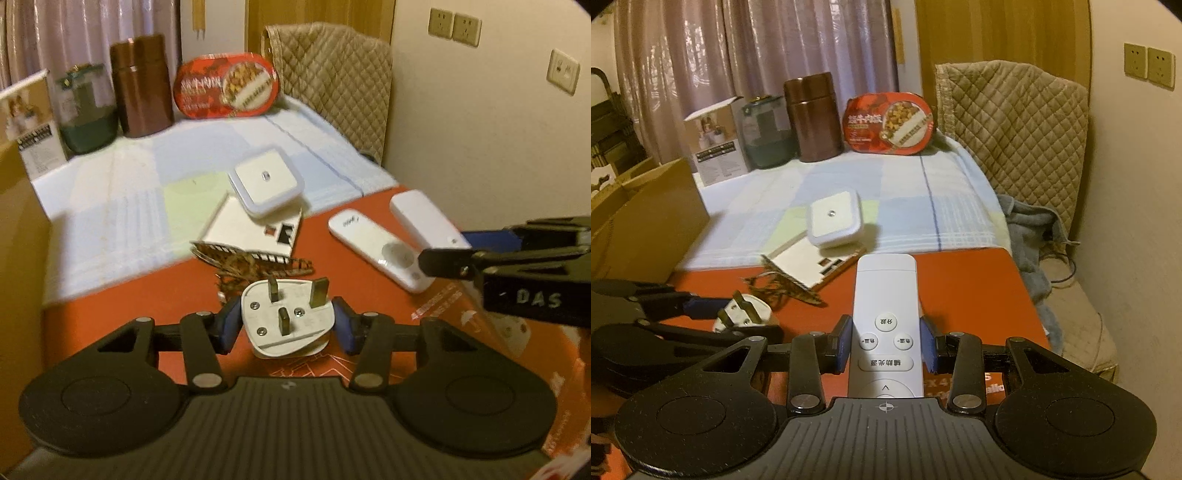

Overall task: Organize rigid objects
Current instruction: 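Carry the plug and remote over the cardboard box and open the left tool to drop the plug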

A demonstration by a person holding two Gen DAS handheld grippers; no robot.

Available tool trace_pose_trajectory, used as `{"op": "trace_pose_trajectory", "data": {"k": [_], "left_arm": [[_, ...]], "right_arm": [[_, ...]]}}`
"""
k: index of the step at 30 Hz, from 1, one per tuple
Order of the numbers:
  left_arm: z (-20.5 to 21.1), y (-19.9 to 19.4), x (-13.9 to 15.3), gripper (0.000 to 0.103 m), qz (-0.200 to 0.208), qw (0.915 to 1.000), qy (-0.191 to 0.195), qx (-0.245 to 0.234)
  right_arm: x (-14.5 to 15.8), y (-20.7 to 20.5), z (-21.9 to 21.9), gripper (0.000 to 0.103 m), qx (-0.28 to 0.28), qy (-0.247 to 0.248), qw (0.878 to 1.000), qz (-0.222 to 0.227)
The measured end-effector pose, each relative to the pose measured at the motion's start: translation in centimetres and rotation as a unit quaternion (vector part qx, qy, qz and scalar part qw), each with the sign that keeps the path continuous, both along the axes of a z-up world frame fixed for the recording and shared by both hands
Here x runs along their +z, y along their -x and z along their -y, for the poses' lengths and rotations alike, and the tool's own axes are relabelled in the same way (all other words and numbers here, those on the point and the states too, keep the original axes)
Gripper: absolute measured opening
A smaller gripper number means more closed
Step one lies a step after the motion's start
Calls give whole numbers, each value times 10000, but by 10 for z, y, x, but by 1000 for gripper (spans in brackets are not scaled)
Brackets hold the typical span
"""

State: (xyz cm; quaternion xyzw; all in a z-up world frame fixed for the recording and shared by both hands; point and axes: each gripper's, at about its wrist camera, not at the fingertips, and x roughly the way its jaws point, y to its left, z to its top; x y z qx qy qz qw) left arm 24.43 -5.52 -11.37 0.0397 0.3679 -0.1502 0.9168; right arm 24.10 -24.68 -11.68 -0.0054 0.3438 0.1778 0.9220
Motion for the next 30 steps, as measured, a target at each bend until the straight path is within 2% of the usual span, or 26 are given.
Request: {"op": "trace_pose_trajectory", "data": {"k": [9, 19, 30], "left_arm": [[-33, 29, 74, 46, 379, 9989, 71, 283], [-92, 70, 130, 46, 602, 9957, -22, 704], [-186, 105, 163, 46, 682, 9890, -356, 1265]], "right_arm": [[57, 16, -26, 35, 266, -206, 9992, 237], [117, 39, -81, 35, 759, -512, 9953, 325], [132, 66, -177, 35, 1556, -705, 9852, 158]]}}
